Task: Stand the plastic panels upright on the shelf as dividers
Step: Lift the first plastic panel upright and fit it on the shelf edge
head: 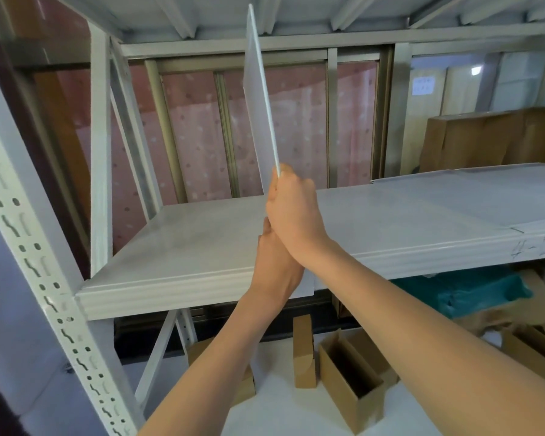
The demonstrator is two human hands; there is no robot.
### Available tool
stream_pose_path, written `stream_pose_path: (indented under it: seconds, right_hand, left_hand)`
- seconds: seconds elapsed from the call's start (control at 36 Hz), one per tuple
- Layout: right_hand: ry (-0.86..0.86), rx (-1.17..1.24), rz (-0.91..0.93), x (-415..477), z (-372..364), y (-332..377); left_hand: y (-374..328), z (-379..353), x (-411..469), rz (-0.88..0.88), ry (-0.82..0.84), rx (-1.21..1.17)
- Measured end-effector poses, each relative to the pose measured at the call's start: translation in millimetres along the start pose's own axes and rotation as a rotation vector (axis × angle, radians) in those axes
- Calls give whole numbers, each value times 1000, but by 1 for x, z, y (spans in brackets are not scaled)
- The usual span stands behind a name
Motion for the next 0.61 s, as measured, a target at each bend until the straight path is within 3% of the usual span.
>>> stream_pose_path:
  seconds: [0.08,0.25,0.42,0.61]
  right_hand:
    - [2,-40,21,-1,-1,1]
    - [-35,-4,29,2,-4,-3]
    - [-10,-22,11,2,-2,-1]
    - [-66,32,-8,6,-6,-7]
  left_hand:
    - [3,-1,4,88,60,38]
    - [10,-1,10,44,73,233]
    - [11,1,6,73,30,-100]
    - [15,-5,14,169,-6,78]
Point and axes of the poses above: each hand's wrist, its own x-axis towards the middle knuckle, its own z-axis out of the back of the hand, y = z × x, the point moved 1 cm from there along x, towards the middle knuckle, and after that the axes turned 13 degrees about y, right-handed, at the moved point
